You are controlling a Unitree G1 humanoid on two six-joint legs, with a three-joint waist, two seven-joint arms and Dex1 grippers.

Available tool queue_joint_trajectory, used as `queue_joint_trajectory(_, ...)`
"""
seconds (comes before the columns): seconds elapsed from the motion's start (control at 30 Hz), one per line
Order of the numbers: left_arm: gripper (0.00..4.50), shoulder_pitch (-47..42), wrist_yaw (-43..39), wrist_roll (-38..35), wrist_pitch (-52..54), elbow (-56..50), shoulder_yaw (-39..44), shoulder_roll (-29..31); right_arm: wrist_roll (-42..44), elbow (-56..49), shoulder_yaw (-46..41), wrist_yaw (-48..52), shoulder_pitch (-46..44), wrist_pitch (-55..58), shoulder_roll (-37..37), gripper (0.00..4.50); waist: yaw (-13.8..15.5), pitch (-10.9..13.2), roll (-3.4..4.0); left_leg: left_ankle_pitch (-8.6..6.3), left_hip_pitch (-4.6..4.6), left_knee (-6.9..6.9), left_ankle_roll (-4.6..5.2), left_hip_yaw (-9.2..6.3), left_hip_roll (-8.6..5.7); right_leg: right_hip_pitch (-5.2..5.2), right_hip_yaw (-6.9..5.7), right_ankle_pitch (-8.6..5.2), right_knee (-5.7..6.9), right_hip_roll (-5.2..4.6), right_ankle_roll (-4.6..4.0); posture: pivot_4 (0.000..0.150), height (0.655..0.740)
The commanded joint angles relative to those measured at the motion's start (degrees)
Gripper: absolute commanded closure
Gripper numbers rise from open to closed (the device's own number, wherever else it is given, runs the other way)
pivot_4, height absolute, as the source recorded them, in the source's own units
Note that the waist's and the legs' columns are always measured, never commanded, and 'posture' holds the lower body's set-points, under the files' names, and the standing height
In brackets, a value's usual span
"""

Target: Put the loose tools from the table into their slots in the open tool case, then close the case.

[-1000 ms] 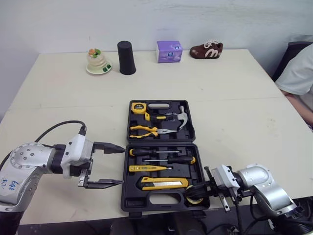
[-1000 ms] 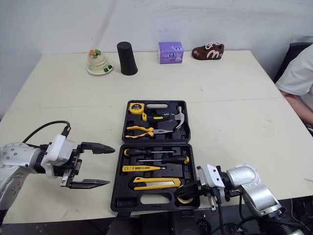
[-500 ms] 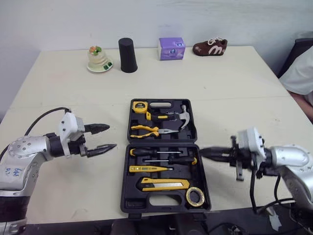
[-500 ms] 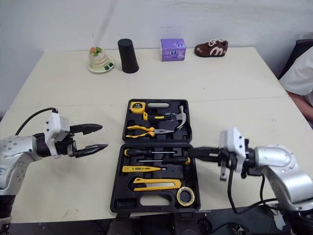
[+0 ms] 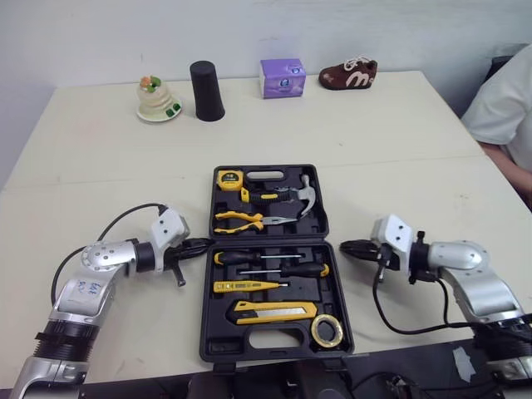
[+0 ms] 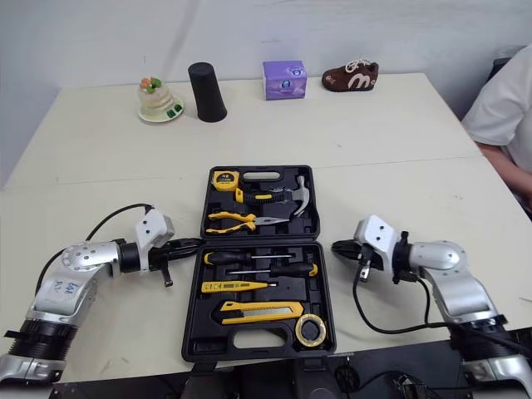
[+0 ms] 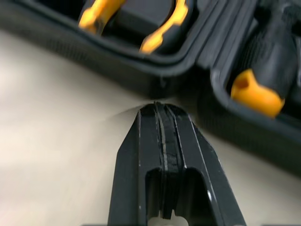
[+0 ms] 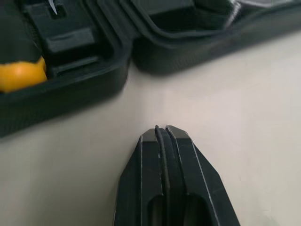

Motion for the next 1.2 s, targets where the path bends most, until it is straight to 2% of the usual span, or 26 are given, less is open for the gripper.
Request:
queue_joint_trajectory(0.03, 4.48, -0.72, -0.34, 0.4, -0.32, -1.45, -1.47, -1.45, -1.03, 0.78, 1.5, -0.21, -2.33, -0.57, 2.24, 4.5, -0.15, 0.0, 0.0, 0.07, 0.01, 0.0, -0.01, 0.0, 0.0, 0.01, 0.0, 0.05, 0.0, 0.02, -0.03, 0.15, 0.74)
queue_joint_trajectory(0.33, 4.48, 1.37, 3.02, 1.37, 1.05, -5.77, -2.07, -5.32, -3.04, 6.66, 1.73, 2.23, -8.66, -2.57, 2.98, 4.5, 0.3, 0.0, 0.0, 0.21, 0.0, -0.01, 0.09, 0.04, -0.04, 0.04, 0.16, 0.27, -0.05, -0.01, 0.04, 0.15, 0.74)
queue_joint_trajectory(0.5, 4.48, 1.88, 4.22, 2.34, 1.42, -4.69, -0.56, -4.38, -3.79, 8.49, 2.07, 4.81, -9.64, -2.04, 1.81, 4.5, 0.54, 0.0, 0.01, 0.23, 0.01, 0.0, 0.09, 0.03, 0.0, 0.03, 0.16, 0.28, -0.03, 0.05, 0.04, 0.15, 0.74)
queue_joint_trajectory(0.57, 3.86, 2.14, 4.75, 1.79, 2.63, -4.34, 1.23, -3.47, -2.46, 8.53, 0.97, 6.28, -9.7, -0.18, 0.75, 4.5, 0.53, 0.0, 0.01, 0.23, 0.01, 0.0, 0.08, 0.03, 0.02, 0.02, 0.17, 0.28, -0.03, 0.08, 0.03, 0.15, 0.74)
queue_joint_trajectory(0.6, 3.56, 2.6, 5.3, 1.43, 2.35, -3.91, 3.0, -2.97, -1.34, 7.73, 0.15, 7.62, -9.11, 2.83, -0.86, 4.18, 0.53, 0.0, 0.01, 0.23, 0.01, -0.01, 0.07, 0.03, 0.04, 0.02, 0.18, 0.28, -0.03, 0.1, 0.03, 0.15, 0.74)
queue_joint_trajectory(0.67, 2.71, 3.63, 5.25, -0.25, 1.73, -3.24, 6.69, -1.96, -2.24, 8.72, -1.89, 6.48, -8.65, 1.52, -3.13, 3.51, 0.55, 0.0, 0.01, 0.22, 0.01, -0.04, 0.07, 0.03, 0.06, 0.0, 0.19, 0.27, -0.04, 0.11, 0.01, 0.15, 0.74)
queue_joint_trajectory(0.77, 1.33, 4.92, 4.1, -3.15, 1.58, -2.63, 11.88, -0.37, 0.0, 8.44, -6.18, 4.48, -8.8, 5.35, -5.42, 2.08, 0.21, 0.01, 0.02, 0.2, -0.01, -0.07, 0.05, 0.08, 0.09, -0.07, 0.2, 0.25, -0.05, 0.09, -0.02, 0.15, 0.74)
queue_joint_trajectory(0.87, 0.0, 4.15, 8.09, -3.13, 11.55, -4.64, 15.01, 3.28, 3.3, 3.61, -10.69, 0.31, -9.66, 20.98, -8.2, 0.53, -0.13, 0.01, 0.02, 0.2, -0.04, -0.08, 0.04, 0.07, 0.11, -0.11, 0.2, 0.24, -0.05, 0.09, -0.04, 0.15, 0.74)
queue_joint_trajectory(0.9, 0.0, 2.86, 8.8, -4.62, 14.92, -5.23, 15.88, 3.65, 3.99, 1.8, -11.02, -0.88, -10.15, 26.67, -8.98, 0.03, -0.24, 0.01, 0.03, 0.2, -0.04, -0.08, 0.04, 0.05, 0.11, -0.12, 0.21, 0.24, -0.04, 0.09, -0.04, 0.15, 0.74)
queue_joint_trajectory(1.0, 0.0, -3.65, 9.55, -12.03, 28.16, -8.36, 17.52, 4.31, 7.89, -2.56, -11.12, -3.62, -13.82, 44.62, -9.82, 0.03, -0.58, 0.01, 0.02, 0.21, -0.04, -0.08, 0.04, 0.04, 0.09, -0.1, 0.21, 0.24, -0.02, 0.06, -0.04, 0.15, 0.74)
queue_joint_trajectory(1.07, 0.0, -7.2, 11.62, -13.85, 36.21, -9.62, 17.03, 5.03, 9.78, -3.87, -10.78, -5.22, -16.71, 53.71, -9.88, 0.03, -0.65, 0.01, 0.03, 0.21, -0.1, -0.04, 0.05, 0.03, 0.08, -0.11, 0.21, 0.3, -0.03, 0.07, -0.01, 0.15, 0.74)
queue_joint_trajectory(1.1, 0.0, -10.69, 13.13, -15.47, 43.49, -10.73, 15.71, 5.01, 10.82, -3.86, -10.51, -6.55, -19.86, 59.41, -9.28, 0.03, -0.67, 0.01, 0.03, 0.22, -0.11, -0.04, 0.05, 0.03, 0.07, -0.11, 0.21, 0.31, -0.05, 0.08, -0.01, 0.15, 0.74)
queue_joint_trajectory(1.2, 0.0, -18.75, 18.06, -17.26, 58.31, -12.64, 12.61, 2.84, 13.02, -3.09, -11.4, -11.25, -27.36, 71.66, -5.47, 0.03, -1.0, 0.02, 0.04, 0.23, -0.17, -0.04, 0.01, 0.04, 0.03, -0.19, 0.27, 0.32, -0.03, 0.15, 0.0, 0.15, 0.74)
